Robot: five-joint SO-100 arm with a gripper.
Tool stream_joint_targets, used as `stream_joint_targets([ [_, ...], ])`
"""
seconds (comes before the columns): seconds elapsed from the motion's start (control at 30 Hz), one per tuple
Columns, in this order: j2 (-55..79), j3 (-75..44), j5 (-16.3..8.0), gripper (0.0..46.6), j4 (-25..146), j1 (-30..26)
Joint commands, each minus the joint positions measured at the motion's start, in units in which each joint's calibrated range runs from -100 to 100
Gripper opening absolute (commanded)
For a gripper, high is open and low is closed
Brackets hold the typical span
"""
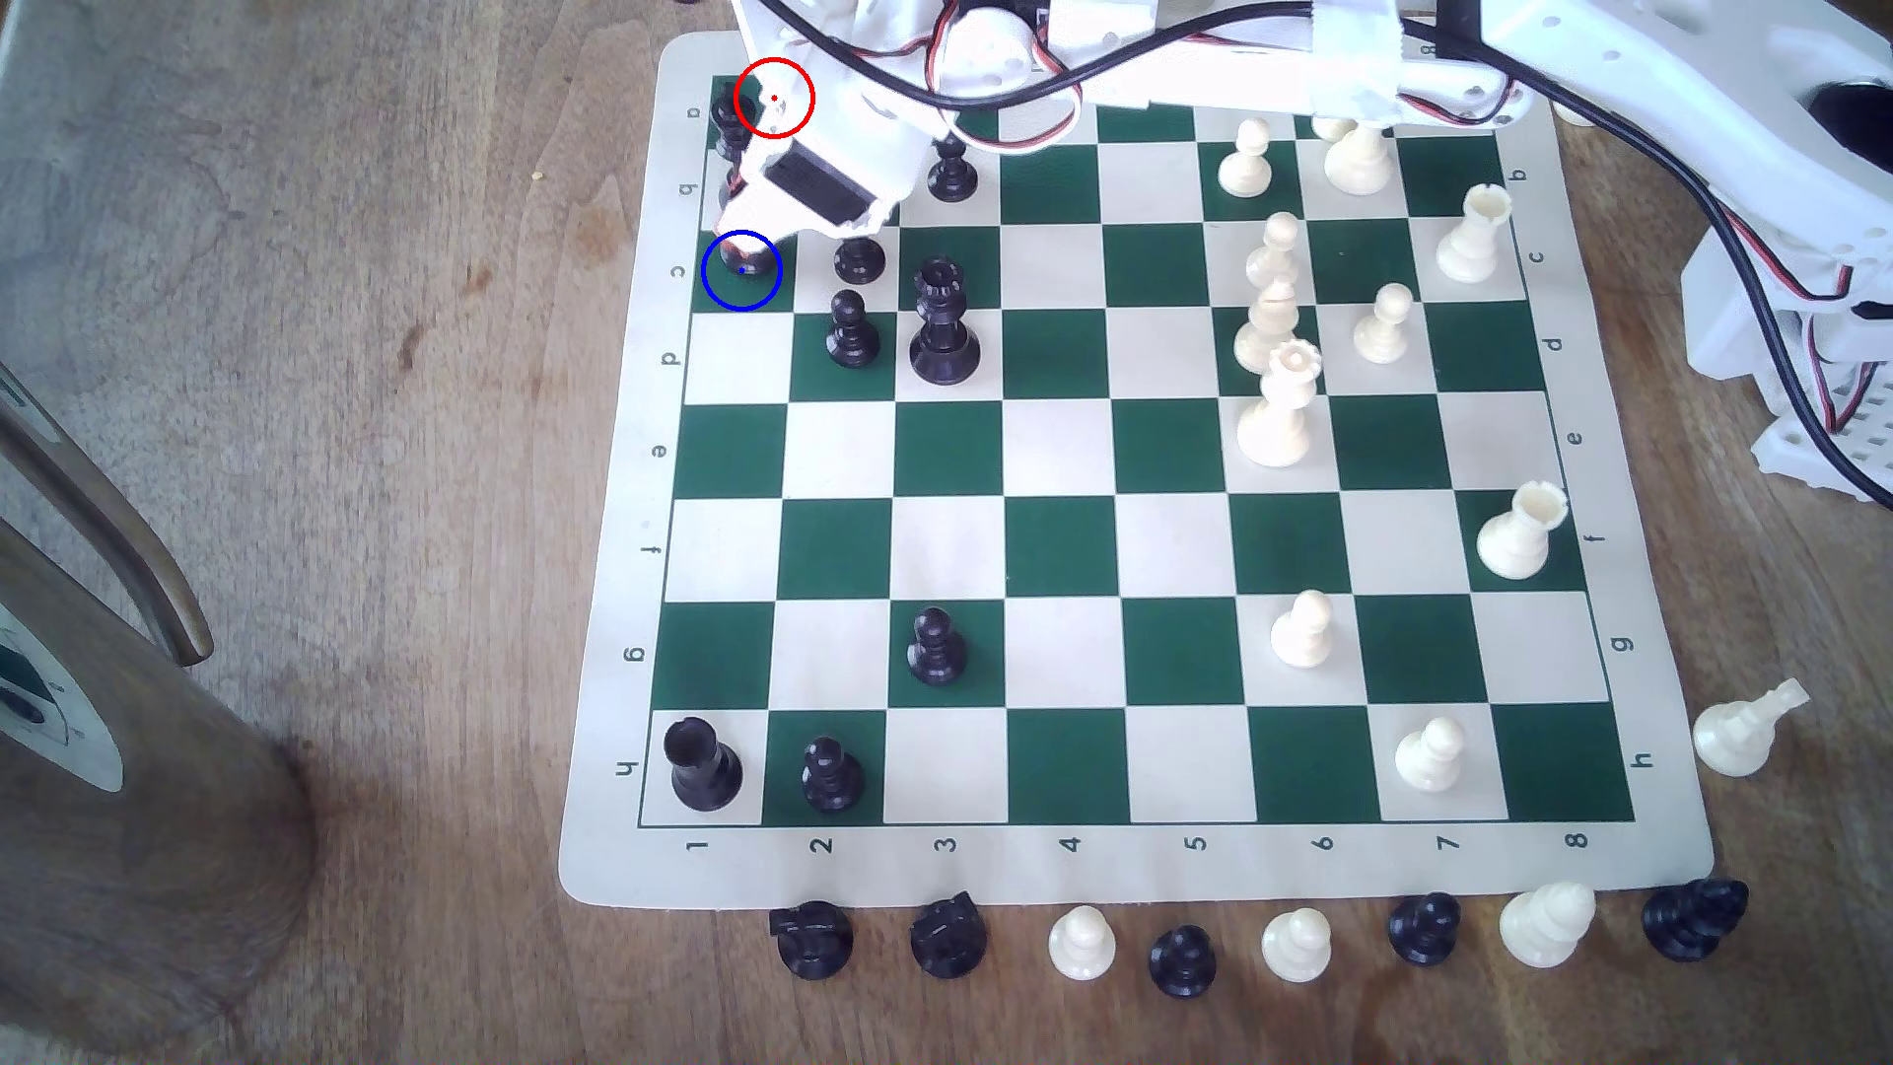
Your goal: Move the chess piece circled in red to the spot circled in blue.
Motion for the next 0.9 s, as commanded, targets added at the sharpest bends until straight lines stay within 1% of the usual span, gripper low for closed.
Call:
stream_joint_targets([
  [0.0,-2.8,-1.9,-0.1,0.2,-0.6,-0.5],
  [0.37,-3.6,-1.9,-0.1,0.2,-0.7,-0.8],
  [0.4,-3.5,-1.9,-0.2,0.7,-0.7,-0.8],
  [0.43,-3.3,-1.9,-0.3,2.3,-0.8,-0.7],
  [0.6,-2.8,-1.9,-0.8,15.3,-2.8,-0.1],
  [0.67,-2.8,-1.9,-0.7,16.1,-2.9,-0.1],
  [0.87,-2.9,-1.9,-0.6,16.4,-2.8,-0.1],
])
